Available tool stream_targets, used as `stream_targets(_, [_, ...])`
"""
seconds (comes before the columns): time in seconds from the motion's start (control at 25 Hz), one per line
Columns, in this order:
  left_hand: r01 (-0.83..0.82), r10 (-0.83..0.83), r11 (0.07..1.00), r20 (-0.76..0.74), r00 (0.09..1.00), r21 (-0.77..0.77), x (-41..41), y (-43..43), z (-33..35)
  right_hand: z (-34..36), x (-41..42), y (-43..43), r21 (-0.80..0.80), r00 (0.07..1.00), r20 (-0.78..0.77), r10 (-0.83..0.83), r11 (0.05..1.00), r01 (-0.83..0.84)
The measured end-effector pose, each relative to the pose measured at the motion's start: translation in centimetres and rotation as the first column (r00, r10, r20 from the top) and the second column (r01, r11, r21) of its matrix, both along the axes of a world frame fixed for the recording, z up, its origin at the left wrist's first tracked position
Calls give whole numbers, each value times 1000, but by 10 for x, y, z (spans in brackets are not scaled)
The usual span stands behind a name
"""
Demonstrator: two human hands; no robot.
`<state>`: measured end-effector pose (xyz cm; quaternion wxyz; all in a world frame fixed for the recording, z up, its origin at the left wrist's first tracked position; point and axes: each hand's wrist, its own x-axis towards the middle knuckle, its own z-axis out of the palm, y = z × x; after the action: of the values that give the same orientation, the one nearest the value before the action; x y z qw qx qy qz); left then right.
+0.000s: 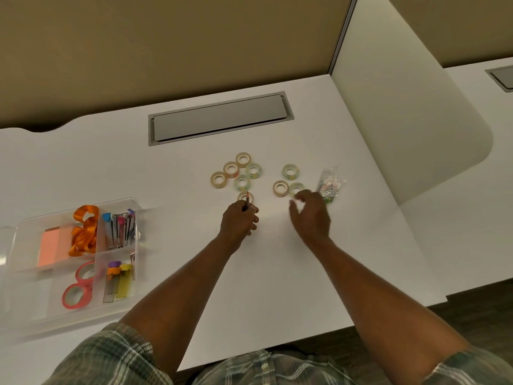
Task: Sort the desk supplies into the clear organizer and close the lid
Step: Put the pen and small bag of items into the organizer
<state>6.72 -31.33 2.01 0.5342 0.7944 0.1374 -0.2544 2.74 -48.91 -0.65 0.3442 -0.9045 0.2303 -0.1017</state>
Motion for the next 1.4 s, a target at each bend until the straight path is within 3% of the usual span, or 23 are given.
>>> stream_targets(0.08, [6, -6, 1000, -12, 1000, 7, -3, 4, -2, 1, 14, -35, -18, 961, -127, -247, 969, 246])
stream_targets(0.16, [9, -9, 1000, -16, 1000, 20, -6, 7, -4, 0, 28, -64, 36, 871, -307, -385, 909, 414])
stream_targets(0.24, [13, -12, 1000, -16, 1000, 21, -7, 9, -5, -2, 38, -82, 91, 808, -423, -410, 868, 488])
stream_targets(0.36, [21, -20, 999, -17, 1000, 27, -9, 14, -5, -7, 46, -91, 140, 799, -455, -392, 855, 499])
stream_targets(0.56, [19, -18, 999, -14, 1000, 33, -7, 21, -4, -4, 56, -78, 67, 827, -434, -357, 903, 425])
stream_targets(0.68, [-2, 2, 1000, -9, 1000, -3, -4, 21, 0, 12, 62, -61, 106, 932, -162, -324, 933, 343])
stream_targets(0.8, [-53, 53, 996, 0, 999, -74, 3, 19, 11, 37, 64, -46, 335, 973, 49, -225, 922, 196])
stream_targets(0.88, [-105, 107, 986, 7, 994, -130, 11, 17, 21, 57, 67, -36, 546, 980, 114, -164, 835, 76])
stream_targets(0.96, [-185, 191, 965, 12, 982, -186, 18, 17, 33, 81, 71, -21, 751, 983, 152, -103, 659, -47])
stream_targets(1.04, [-286, 289, 913, -34, 957, -292, 26, 19, 46, 103, 74, -2, 844, 986, 159, -50, 525, -109])
stream_targets(1.24, [-387, 319, 787, -219, 922, -481, 38, 39, 67, 129, 68, 57, 872, 984, 149, 93, 457, -175])
stream_targets(1.4, [-410, 309, 694, -270, 912, -592, 36, 74, 68, 126, 58, 110, 901, 977, 108, 184, 398, -174])
